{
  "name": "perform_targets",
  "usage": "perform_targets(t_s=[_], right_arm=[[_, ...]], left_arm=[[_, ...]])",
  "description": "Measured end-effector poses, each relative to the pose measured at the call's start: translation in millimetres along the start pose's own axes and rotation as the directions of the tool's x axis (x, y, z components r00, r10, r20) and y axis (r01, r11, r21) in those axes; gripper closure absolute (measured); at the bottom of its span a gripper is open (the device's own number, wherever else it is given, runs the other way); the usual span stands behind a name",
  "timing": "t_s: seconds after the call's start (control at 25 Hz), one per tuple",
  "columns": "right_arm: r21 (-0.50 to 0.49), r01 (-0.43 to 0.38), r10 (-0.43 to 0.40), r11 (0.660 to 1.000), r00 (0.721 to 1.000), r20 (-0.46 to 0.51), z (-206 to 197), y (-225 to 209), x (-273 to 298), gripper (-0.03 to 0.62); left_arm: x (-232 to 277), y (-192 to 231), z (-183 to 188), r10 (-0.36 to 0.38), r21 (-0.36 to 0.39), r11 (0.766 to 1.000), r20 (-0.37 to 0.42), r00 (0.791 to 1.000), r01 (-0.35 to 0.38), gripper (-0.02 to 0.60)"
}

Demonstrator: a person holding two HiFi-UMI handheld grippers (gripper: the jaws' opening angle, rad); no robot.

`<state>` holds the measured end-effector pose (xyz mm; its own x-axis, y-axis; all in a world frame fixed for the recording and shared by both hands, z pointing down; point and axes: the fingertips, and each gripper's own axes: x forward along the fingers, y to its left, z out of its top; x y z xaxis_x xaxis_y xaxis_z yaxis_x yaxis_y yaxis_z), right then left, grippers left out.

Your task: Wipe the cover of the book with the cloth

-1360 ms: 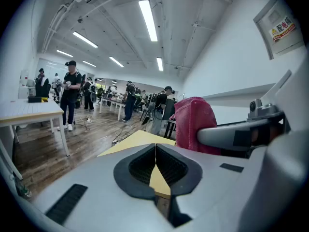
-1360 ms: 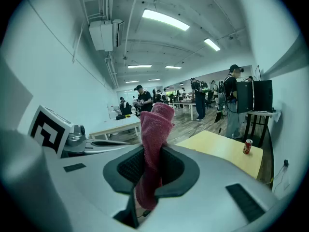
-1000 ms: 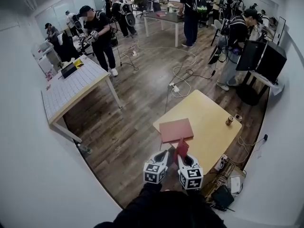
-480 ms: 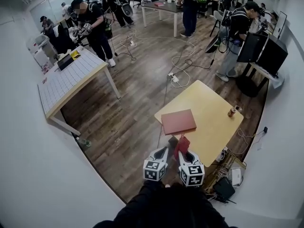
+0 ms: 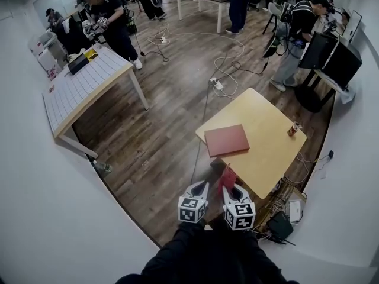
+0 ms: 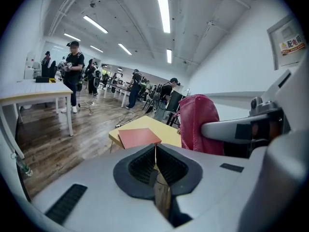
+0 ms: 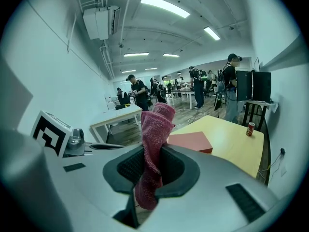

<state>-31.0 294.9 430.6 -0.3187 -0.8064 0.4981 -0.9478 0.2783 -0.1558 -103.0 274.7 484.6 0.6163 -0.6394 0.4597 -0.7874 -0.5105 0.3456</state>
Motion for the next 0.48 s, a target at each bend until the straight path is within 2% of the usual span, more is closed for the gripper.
perform_targets(t_s=[0.2,0.48], right_arm=[[-0.003,-0.006,0.006,1.000,1.000,-0.011,-3.2,3.7,6.4,0.519],[0.033,-0.010,0.011,0.999,0.999,-0.036,-3.6,-22.5,34.2,0.519]], left_arm=[[4.4,8.5,-3.1,0.001,-0.013,1.000,-0.013,1.000,-0.002,0.546],[36.1,16.1,-6.2,0.000,-0.022,1.000,-0.057,0.998,-0.001,0.546]])
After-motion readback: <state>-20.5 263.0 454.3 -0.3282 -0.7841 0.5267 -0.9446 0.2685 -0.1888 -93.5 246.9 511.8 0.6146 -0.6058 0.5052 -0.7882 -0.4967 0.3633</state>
